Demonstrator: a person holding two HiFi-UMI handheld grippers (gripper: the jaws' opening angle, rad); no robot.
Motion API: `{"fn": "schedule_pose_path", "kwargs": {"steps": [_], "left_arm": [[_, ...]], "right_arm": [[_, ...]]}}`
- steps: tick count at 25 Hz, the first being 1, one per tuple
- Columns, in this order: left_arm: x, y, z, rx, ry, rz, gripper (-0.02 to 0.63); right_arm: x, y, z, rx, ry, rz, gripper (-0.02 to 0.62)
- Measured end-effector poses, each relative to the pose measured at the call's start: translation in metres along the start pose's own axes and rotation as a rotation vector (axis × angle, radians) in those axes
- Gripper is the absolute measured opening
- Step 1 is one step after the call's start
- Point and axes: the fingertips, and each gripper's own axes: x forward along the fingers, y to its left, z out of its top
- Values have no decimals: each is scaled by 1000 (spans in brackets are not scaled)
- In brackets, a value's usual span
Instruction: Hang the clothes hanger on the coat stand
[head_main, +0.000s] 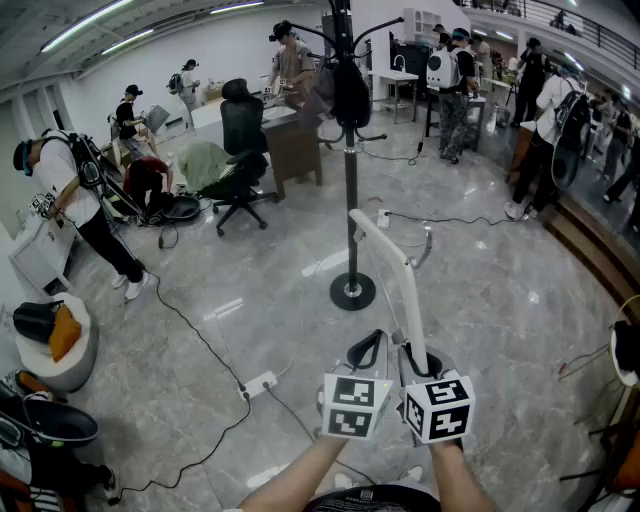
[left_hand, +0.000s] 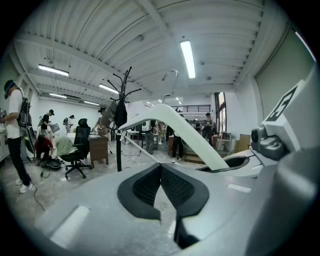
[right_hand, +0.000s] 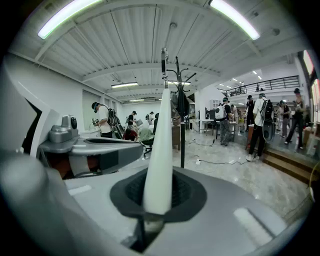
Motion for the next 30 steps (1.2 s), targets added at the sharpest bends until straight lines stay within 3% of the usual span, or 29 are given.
{"fn": "schedule_pose_path", "kwargs": {"steps": [16,25,30], "left_arm": [[16,28,-16,-26,26,-19,5],[51,33,-12,-29,35,-11,5],[87,51,-5,-27,44,39,5]], "right_arm": [[33,11,-1,13,6,-3,37],[61,-15,4,18,21,4,37],[96,-34,17,-5,19,50,37]]}}
